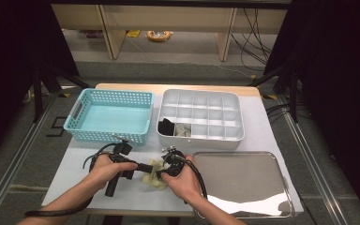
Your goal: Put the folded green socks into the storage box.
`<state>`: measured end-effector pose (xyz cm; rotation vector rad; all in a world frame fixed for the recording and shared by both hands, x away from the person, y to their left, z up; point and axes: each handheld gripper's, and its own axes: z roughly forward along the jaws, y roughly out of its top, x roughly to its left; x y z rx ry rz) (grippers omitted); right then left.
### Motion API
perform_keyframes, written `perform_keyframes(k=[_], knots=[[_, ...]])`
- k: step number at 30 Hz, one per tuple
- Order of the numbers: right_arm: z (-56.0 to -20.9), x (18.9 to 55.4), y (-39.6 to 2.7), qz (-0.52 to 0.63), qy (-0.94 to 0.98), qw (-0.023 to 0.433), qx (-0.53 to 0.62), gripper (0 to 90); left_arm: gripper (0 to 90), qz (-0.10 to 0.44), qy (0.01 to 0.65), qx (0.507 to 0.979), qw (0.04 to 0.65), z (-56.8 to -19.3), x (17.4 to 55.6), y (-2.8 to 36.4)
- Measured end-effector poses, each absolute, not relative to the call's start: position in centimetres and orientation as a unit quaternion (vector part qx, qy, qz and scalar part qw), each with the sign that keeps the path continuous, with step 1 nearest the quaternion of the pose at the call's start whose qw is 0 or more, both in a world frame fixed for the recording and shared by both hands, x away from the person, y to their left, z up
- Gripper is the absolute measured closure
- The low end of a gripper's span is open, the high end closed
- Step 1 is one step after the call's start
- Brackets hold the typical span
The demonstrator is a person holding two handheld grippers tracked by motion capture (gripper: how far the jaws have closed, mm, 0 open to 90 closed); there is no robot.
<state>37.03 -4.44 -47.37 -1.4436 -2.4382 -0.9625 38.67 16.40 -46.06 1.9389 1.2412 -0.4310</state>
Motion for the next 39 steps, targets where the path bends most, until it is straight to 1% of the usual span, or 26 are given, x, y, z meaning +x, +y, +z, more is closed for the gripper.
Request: perform_keyframes(k=[6,9,21,24,27,28,29,31,32,33,37,39], knots=[[-47.7,37.1,-4.0,-0.330,-0.811,0.073,-0.478,90.0,81.3,-0.173,0.493,0.762,0.382,-45.8,39.0,16.6],[-47.9,37.2,-3.8,-0.334,-0.805,0.082,-0.484,90.0,81.4,-0.171,0.495,0.761,0.383,-45.8,39.1,16.7],[-48.3,37.6,-2.9,-0.345,-0.800,0.084,-0.483,90.0,81.4,-0.140,0.488,0.778,0.370,-45.2,39.2,16.5],[-48.2,37.7,-3.1,-0.347,-0.797,0.093,-0.486,88.7,81.3,-0.137,0.486,0.780,0.371,-45.3,39.0,16.1],[-47.8,37.7,-3.9,-0.350,-0.796,0.096,-0.484,87.0,81.3,-0.122,0.471,0.790,0.372,-45.3,38.9,15.9],[-47.5,37.7,-4.2,-0.352,-0.794,0.097,-0.486,86.8,81.3,-0.122,0.480,0.783,0.377,-45.4,38.8,15.6],[-47.2,37.6,-4.7,-0.354,-0.792,0.089,-0.489,86.8,81.2,-0.120,0.478,0.785,0.375,-45.4,38.7,15.6],[-46.5,37.7,-5.7,-0.362,-0.789,0.087,-0.489,86.4,81.1,-0.116,0.476,0.786,0.377,-45.4,38.6,15.4],[-46.0,37.6,-6.2,-0.361,-0.784,0.084,-0.498,85.9,81.0,-0.112,0.462,0.800,0.366,-45.4,38.7,15.5],[-45.7,37.7,-6.6,-0.373,-0.782,0.078,-0.494,85.2,80.7,-0.112,0.474,0.789,0.375,-45.4,38.5,15.1],[-44.4,38.3,-7.3,-0.389,-0.770,0.065,-0.501,82.0,80.2,-0.098,0.460,0.801,0.371,-45.4,38.2,14.5],[-44.1,38.6,-7.3,-0.394,-0.766,0.075,-0.503,79.6,79.8,-0.098,0.455,0.803,0.372,-45.5,38.1,14.2]])
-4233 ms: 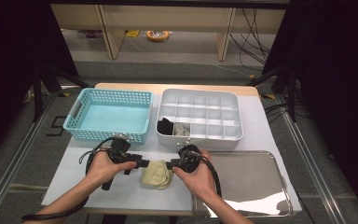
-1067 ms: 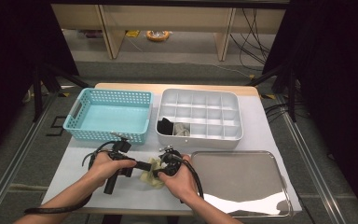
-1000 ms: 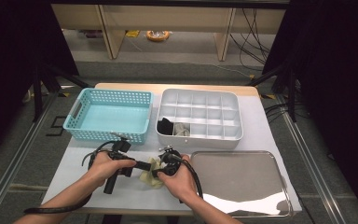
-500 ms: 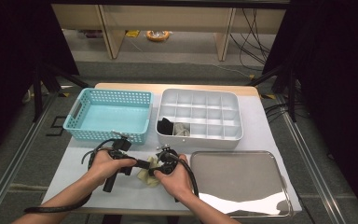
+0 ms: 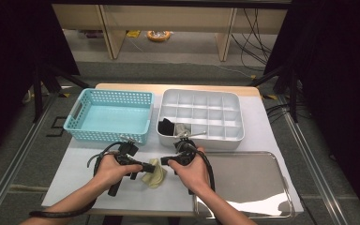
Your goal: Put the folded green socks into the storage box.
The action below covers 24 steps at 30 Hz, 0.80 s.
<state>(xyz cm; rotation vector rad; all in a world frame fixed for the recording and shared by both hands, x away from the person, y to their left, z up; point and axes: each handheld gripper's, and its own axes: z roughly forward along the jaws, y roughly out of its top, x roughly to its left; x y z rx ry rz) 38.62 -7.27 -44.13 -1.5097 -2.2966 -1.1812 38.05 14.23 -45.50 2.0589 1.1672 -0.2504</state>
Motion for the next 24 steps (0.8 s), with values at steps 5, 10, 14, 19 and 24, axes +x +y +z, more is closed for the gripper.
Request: perform_keyframes(k=[5,10,14,19,24], knots=[[-44.5,39.4,-7.0,-0.396,-0.761,0.076,-0.508,75.2,79.0,-0.087,0.449,0.810,0.366,-45.6,37.9,13.6],[-44.7,39.4,-6.7,-0.395,-0.757,0.088,-0.513,73.3,78.4,-0.085,0.445,0.814,0.363,-45.7,37.8,13.4],[-44.8,39.3,-6.3,-0.383,-0.764,0.087,-0.512,73.6,77.9,-0.085,0.445,0.813,0.366,-45.8,37.8,13.1],[-45.1,39.2,-6.3,-0.371,-0.769,0.079,-0.515,83.3,77.2,-0.090,0.443,0.814,0.363,-45.9,37.7,13.0],[-45.0,39.1,-6.3,-0.367,-0.776,0.072,-0.509,87.5,72.4,-0.087,0.443,0.810,0.375,-45.5,37.6,13.2]])
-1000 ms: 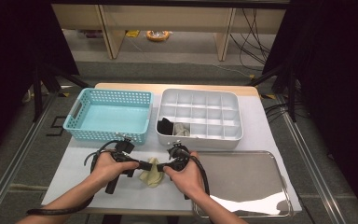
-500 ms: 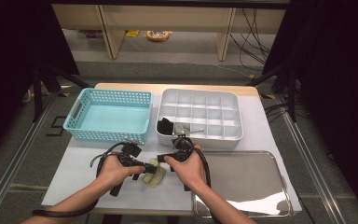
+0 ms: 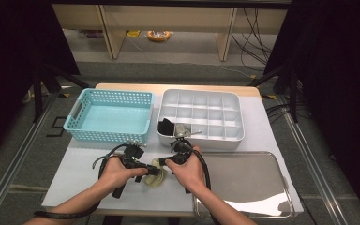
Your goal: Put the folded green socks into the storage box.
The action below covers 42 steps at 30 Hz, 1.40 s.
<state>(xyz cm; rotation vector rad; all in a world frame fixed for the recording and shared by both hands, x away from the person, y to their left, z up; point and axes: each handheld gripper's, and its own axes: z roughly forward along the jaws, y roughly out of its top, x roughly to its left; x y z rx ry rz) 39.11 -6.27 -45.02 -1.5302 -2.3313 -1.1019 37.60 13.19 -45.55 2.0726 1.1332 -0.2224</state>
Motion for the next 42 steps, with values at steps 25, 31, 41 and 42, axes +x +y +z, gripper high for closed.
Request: perform_keyframes(k=[25,31,41,42], knots=[[-46.4,39.2,-7.4,-0.343,-0.784,0.069,-0.513,88.2,76.2,-0.133,0.434,0.819,0.352,-47.3,35.4,13.2],[-46.8,39.2,-7.3,-0.340,-0.780,0.075,-0.521,88.3,77.8,-0.127,0.435,0.818,0.355,-47.4,35.3,13.0],[-47.2,40.0,-7.3,-0.341,-0.791,0.055,-0.505,88.7,78.3,-0.119,0.422,0.825,0.357,-47.5,35.7,12.0],[-47.1,40.0,-7.2,-0.341,-0.789,0.066,-0.507,88.7,78.3,-0.119,0.423,0.824,0.358,-47.5,35.7,12.0]])
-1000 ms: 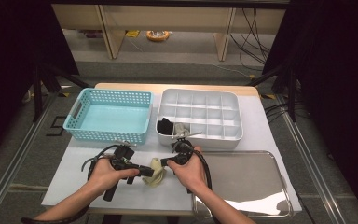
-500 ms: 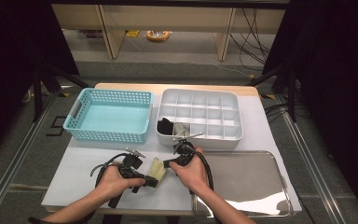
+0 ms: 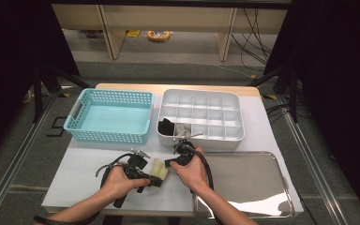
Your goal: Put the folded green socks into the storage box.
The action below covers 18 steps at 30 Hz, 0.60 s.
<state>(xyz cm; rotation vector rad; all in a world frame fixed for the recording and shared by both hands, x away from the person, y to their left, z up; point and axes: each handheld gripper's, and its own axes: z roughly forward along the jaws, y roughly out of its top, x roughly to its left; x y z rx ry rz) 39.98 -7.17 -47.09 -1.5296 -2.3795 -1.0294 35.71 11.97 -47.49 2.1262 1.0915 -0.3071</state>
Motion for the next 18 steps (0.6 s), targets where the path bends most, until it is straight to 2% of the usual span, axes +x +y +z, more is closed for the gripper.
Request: perform_keyframes(k=[7,16,18], knots=[[-47.3,39.8,-7.1,-0.340,-0.795,0.042,-0.500,87.2,76.1,-0.117,0.423,0.819,0.370,-47.2,35.5,12.3],[-46.3,39.6,-7.4,-0.366,-0.785,0.035,-0.498,65.5,73.5,-0.080,0.414,0.816,0.396,-45.3,35.2,14.2],[-46.1,39.5,-7.2,-0.369,-0.778,0.043,-0.506,61.1,72.8,-0.088,0.409,0.810,0.411,-45.3,35.2,14.7]])
